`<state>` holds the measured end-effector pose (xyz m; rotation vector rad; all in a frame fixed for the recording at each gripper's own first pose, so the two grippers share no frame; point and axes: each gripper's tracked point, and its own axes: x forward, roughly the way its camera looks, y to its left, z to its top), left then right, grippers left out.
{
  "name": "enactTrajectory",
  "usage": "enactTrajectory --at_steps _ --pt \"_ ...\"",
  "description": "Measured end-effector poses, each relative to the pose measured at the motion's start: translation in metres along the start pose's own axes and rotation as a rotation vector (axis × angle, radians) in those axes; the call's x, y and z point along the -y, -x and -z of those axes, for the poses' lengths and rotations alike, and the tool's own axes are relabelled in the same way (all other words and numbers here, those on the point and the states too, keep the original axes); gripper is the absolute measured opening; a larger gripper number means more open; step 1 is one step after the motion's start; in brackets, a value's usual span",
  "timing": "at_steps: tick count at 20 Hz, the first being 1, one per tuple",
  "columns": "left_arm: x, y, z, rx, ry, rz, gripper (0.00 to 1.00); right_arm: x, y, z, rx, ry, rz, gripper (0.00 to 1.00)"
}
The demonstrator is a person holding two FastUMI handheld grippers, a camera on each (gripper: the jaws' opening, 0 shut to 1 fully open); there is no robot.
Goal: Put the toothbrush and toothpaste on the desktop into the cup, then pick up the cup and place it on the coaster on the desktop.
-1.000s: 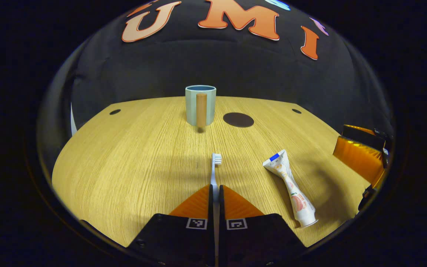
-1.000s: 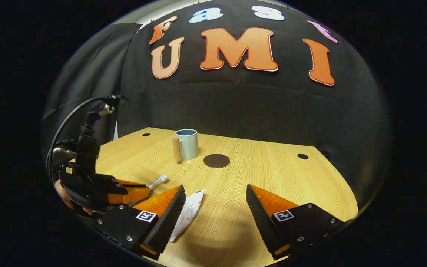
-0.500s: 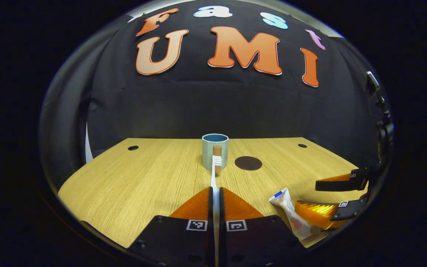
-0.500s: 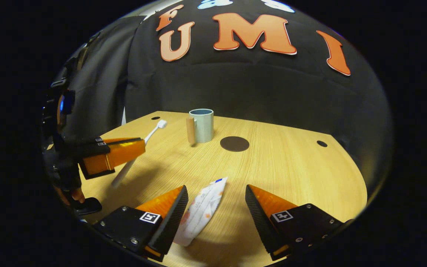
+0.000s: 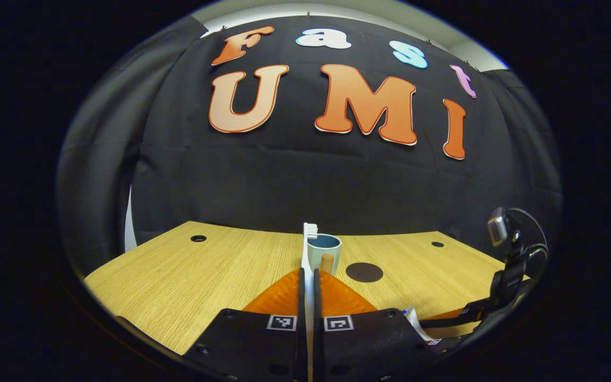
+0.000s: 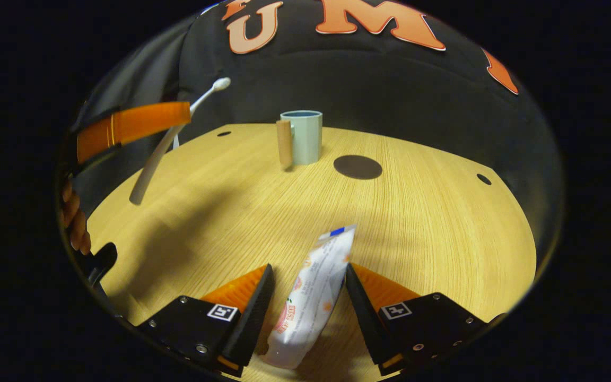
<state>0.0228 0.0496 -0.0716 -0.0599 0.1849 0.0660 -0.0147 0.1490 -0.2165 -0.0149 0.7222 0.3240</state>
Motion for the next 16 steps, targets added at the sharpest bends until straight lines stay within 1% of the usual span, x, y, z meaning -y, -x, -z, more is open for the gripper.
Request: enactTrajectory --at_steps 1,3,4,5,6,7,8,10,12,16 --pt "0.001 -0.002 -0.004 0.008 0.0 0.005 0.04 0.001 -0.001 -0.001 -0.012 0.004 0.004 0.81" --pt "0.004 -0.007 -0.008 0.026 -0.008 0.009 0.04 -0.002 -0.003 -0.001 -0.021 -0.02 -0.011 0.67" --pt "0.004 -0.009 -0.008 0.033 -0.014 0.011 0.04 0.0 -0.006 -0.001 -0.026 -0.037 -0.015 0.57" --pt "0.006 -0.011 -0.01 0.038 -0.018 0.015 0.04 0.008 -0.008 -0.001 -0.034 -0.056 0.007 0.46" --pt "0.007 -0.014 -0.011 0.039 -0.022 0.019 0.04 0.014 -0.007 -0.003 -0.033 -0.092 0.001 0.23" --pt "0.01 -0.018 -0.014 0.04 -0.025 0.022 0.04 0.012 -0.006 -0.002 -0.043 -0.125 -0.015 0.17" --pt "0.013 -0.021 -0.015 0.044 -0.025 0.027 0.04 0.012 -0.007 -0.003 -0.041 -0.151 -0.03 0.14" --pt "0.02 -0.032 -0.019 0.064 -0.023 0.037 0.04 0.013 -0.006 -0.005 -0.032 -0.191 -0.039 0.13" --pt "0.021 -0.044 -0.031 0.1 -0.023 0.036 0.04 0.016 -0.002 -0.014 0.001 -0.206 -0.045 0.13" --pt "0.021 -0.066 -0.062 0.185 -0.017 0.03 0.04 0.035 0.015 -0.044 0.095 -0.237 -0.058 0.12"
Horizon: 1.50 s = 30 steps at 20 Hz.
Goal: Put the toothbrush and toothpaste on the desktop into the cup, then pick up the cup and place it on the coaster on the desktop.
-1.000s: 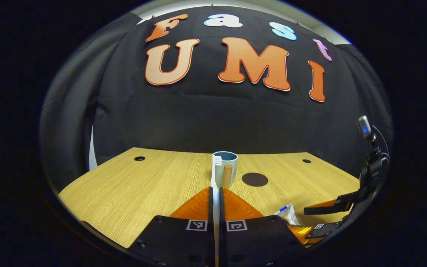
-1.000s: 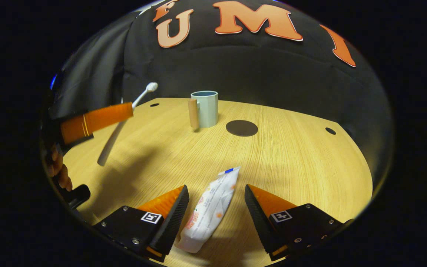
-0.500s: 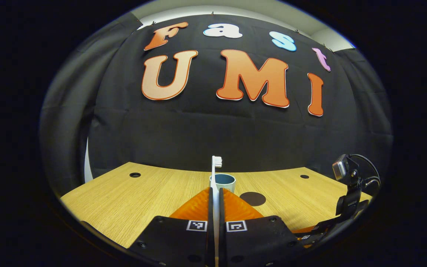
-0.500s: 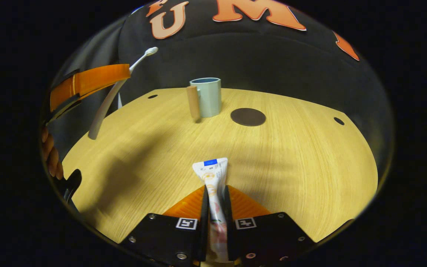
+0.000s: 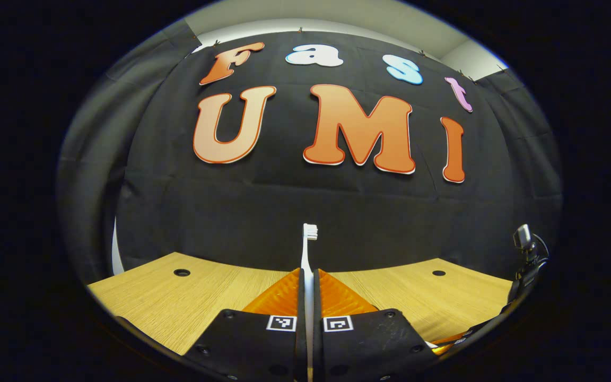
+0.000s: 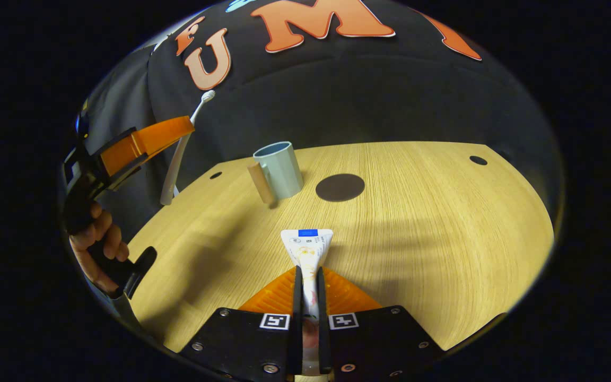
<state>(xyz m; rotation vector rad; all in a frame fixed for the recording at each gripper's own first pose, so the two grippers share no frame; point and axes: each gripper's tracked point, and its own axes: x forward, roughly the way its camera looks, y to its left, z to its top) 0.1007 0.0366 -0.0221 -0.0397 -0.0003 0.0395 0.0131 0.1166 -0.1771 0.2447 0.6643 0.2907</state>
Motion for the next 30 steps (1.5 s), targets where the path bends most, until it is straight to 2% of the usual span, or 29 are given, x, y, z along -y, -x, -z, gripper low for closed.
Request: enactTrajectory --at_steps 4,7,12,18,21,27,30 --pt "-0.001 -0.03 0.001 0.01 0.041 0.016 0.04 0.004 0.013 -0.03 0.084 -0.018 -0.028 0.13" --pt "-0.003 -0.052 0.0 0.019 0.065 0.023 0.04 0.015 0.018 -0.053 0.13 0.002 -0.011 0.12" --pt "0.001 -0.086 0.003 0.014 0.166 0.055 0.04 0.014 0.031 -0.091 0.215 -0.011 -0.026 0.12" --pt "0.003 -0.13 -0.002 0.05 0.169 0.06 0.04 0.023 0.033 -0.12 0.297 0.003 -0.018 0.12" --pt "0.006 -0.15 0.006 0.043 0.169 0.089 0.04 0.024 0.034 -0.125 0.312 0.005 -0.038 0.12" --pt "0.008 -0.18 0.029 0.03 0.133 0.139 0.04 0.028 0.025 -0.139 0.345 0.015 -0.038 0.12" --pt "0.004 -0.188 0.05 -0.014 0.107 0.142 0.04 0.031 0.026 -0.151 0.379 0.049 -0.02 0.12"
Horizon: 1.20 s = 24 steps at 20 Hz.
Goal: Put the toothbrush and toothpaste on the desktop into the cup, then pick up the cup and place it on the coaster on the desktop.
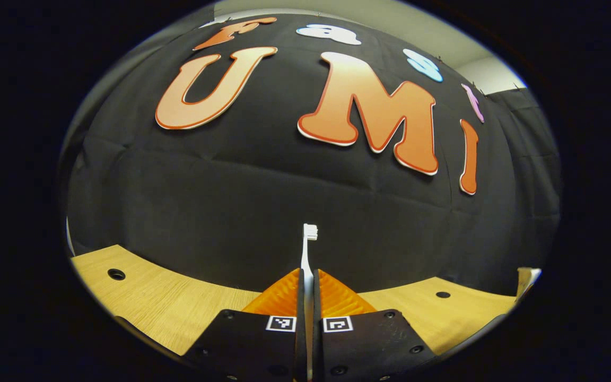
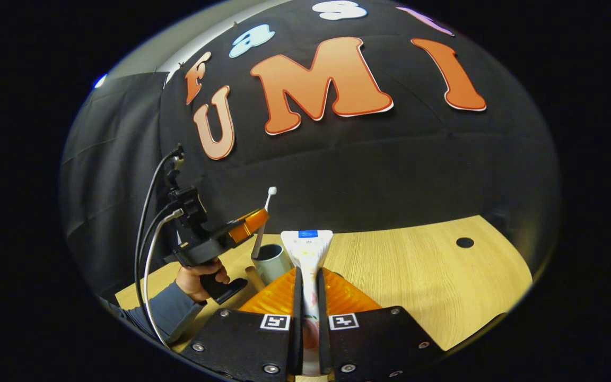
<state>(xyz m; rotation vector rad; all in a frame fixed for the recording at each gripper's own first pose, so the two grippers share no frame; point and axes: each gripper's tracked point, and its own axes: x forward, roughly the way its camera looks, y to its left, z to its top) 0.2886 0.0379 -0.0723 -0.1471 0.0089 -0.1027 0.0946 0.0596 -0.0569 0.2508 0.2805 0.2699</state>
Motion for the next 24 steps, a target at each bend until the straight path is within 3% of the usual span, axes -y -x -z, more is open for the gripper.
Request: enactTrajectory --at_steps 9,24 --pt "0.0 -0.012 0.0 0.039 0.0 0.048 0.04 -0.013 -0.014 -0.035 0.104 0.033 -0.024 0.12" --pt "-0.007 -0.008 0.04 -0.065 0.016 0.075 0.06 -0.014 -0.02 -0.02 0.056 0.022 -0.023 0.12"
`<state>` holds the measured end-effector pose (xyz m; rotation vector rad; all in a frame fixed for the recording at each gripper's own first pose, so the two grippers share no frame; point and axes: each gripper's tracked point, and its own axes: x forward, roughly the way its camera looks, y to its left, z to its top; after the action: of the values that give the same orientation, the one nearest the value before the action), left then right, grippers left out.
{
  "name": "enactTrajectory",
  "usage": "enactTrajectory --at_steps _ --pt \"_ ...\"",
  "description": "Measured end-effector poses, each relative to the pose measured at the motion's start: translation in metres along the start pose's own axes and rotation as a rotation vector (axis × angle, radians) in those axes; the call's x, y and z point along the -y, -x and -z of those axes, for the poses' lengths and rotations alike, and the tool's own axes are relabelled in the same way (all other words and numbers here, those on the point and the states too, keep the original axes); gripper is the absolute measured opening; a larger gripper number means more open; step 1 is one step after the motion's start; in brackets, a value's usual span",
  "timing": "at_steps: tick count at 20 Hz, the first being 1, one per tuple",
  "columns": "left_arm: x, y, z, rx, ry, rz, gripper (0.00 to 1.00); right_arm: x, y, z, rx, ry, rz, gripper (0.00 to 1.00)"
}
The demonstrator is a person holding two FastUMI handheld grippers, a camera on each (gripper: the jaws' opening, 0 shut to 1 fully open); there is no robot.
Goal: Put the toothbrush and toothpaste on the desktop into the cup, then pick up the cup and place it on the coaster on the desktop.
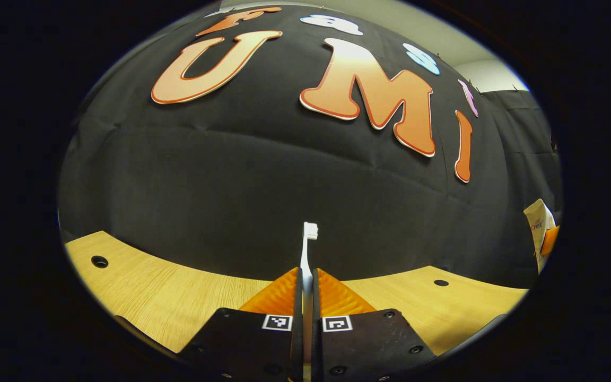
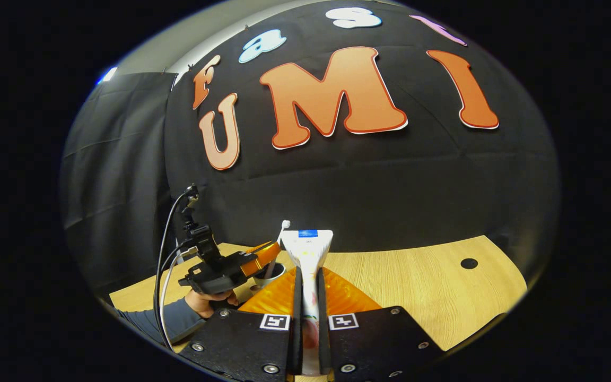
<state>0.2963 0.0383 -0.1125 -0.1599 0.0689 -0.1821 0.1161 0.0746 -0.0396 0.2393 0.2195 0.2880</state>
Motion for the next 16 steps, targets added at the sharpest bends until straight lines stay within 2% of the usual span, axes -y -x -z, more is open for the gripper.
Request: enactTrajectory --at_steps 3,4,5,7,10,16 --pt "0.003 0.011 0.007 -0.054 0.003 0.014 0.13 0.0 0.001 0.0 0.003 -0.006 0.005 0.12" --pt "0.003 0.018 0.009 -0.07 -0.002 0.012 0.27 -0.002 0.001 -0.001 0.008 -0.01 -0.003 0.12" --pt "0.003 0.023 0.008 -0.075 -0.014 0.009 0.34 -0.004 0.0 -0.002 0.011 -0.013 -0.007 0.12" --pt "0.005 0.04 0.01 -0.114 -0.072 0.0 0.63 -0.011 -0.001 -0.004 0.026 -0.016 -0.023 0.12" --pt "-0.003 0.063 -0.004 -0.105 -0.155 -0.05 0.97 -0.023 -0.007 -0.012 0.066 -0.02 -0.05 0.12" --pt "-0.011 0.119 -0.024 -0.096 -0.1 -0.102 0.98 -0.05 -0.023 -0.032 0.147 -0.012 -0.108 0.12"
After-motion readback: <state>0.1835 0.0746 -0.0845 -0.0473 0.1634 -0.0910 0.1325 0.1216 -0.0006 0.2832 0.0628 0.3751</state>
